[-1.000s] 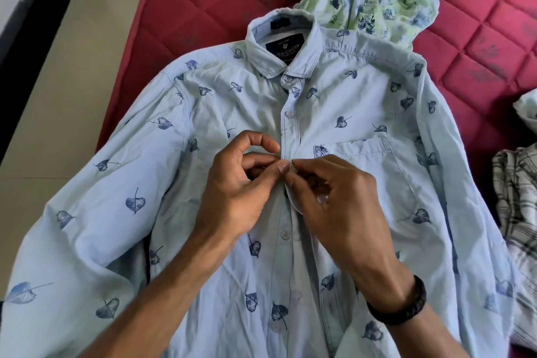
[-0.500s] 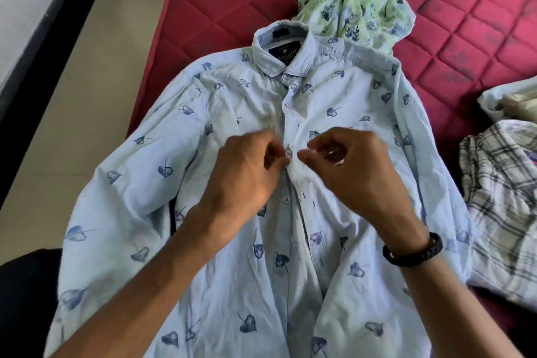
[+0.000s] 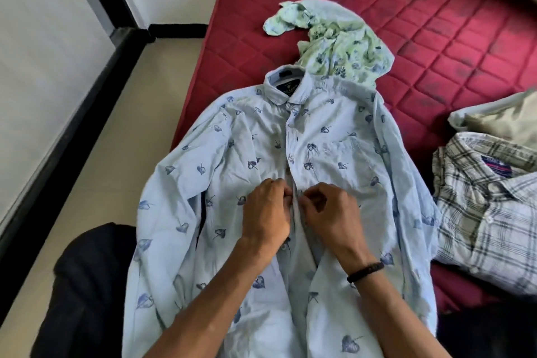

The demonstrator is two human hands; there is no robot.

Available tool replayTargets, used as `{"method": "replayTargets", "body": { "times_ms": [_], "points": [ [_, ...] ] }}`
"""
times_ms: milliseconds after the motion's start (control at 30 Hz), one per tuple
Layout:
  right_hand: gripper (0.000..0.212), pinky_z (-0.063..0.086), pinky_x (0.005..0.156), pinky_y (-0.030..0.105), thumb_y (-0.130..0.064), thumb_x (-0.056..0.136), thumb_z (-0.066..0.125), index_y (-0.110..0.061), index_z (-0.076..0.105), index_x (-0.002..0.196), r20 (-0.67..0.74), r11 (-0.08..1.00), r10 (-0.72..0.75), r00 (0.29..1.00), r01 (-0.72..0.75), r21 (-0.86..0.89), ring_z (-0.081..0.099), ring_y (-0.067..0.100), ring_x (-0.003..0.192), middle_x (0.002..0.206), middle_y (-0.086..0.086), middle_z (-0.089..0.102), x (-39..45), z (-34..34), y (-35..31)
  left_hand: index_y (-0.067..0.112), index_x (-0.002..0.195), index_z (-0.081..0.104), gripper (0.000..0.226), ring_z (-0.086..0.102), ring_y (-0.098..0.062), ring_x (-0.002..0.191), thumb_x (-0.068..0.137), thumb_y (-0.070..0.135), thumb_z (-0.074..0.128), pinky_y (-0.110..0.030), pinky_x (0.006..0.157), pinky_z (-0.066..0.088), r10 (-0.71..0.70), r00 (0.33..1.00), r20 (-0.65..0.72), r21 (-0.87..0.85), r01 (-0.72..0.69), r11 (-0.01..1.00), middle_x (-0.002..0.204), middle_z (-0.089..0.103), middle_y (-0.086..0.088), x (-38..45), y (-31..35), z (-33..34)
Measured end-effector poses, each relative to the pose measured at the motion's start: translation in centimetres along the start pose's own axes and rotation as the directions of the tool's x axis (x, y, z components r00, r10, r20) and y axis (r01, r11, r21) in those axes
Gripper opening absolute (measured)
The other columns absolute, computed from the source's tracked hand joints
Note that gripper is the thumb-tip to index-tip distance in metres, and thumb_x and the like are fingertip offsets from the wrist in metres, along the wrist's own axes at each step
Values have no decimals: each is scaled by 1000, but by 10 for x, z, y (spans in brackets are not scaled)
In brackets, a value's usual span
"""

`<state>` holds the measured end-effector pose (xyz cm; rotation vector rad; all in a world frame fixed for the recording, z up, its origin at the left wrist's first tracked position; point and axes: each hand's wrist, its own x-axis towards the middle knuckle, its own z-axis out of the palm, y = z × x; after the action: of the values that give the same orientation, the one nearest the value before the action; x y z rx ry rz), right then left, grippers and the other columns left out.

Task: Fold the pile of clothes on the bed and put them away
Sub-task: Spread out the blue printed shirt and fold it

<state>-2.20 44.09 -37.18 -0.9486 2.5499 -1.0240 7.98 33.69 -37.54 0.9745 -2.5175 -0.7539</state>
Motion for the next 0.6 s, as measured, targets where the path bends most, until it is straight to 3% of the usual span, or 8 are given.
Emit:
{"method": "replayTargets", "body": {
  "times_ms": [100,300,433,500,600],
  "points": [
    [31,55,71,38,-52,80,74,-28,71,100,53,995,-49,997,54,-87,65,16,84,92,-10,66,-5,3,0,18,105,73,17,68,-25,95,91,11,68,-40,87,53,2,1000,0,-26,-2,1000,99,73,-2,1,-7,3],
    [24,51,61,39,-45,94,54,-23,61,97,-5,943,-88,996,82,-324,64,28,91,97,0,59,-7,15,-11,19,107,78,24,68,-17,91,90,7,66,-20,84,47,62,998,-23,-87,-64,994,98,73,2,0,-14,4],
    [35,55,69,42,-53,87,55,-24,60,107,98,916,-43,994,78,-394,63,31,97,105,1,57,-7,11,-17,20,102,80,22,71,-12,87,89,7,68,-29,84,57,-33,999,-13,-194,30,981,96,76,5,2,-15,4],
    [38,55,74,41,-47,84,64,-25,58,115,183,937,3,983,61,-343,64,33,100,111,2,57,-4,5,-17,20,98,81,19,72,-5,81,89,7,70,-28,79,59,-119,993,-26,-296,106,949,91,77,8,2,-17,2],
    [47,52,77,41,-20,79,67,-24,54,124,272,954,31,962,53,-297,64,37,102,116,5,53,-2,-1,-13,18,97,82,16,71,1,78,91,7,72,-18,75,57,-165,986,-27,-357,144,923,89,78,10,2,-20,-4]
  ]
}}
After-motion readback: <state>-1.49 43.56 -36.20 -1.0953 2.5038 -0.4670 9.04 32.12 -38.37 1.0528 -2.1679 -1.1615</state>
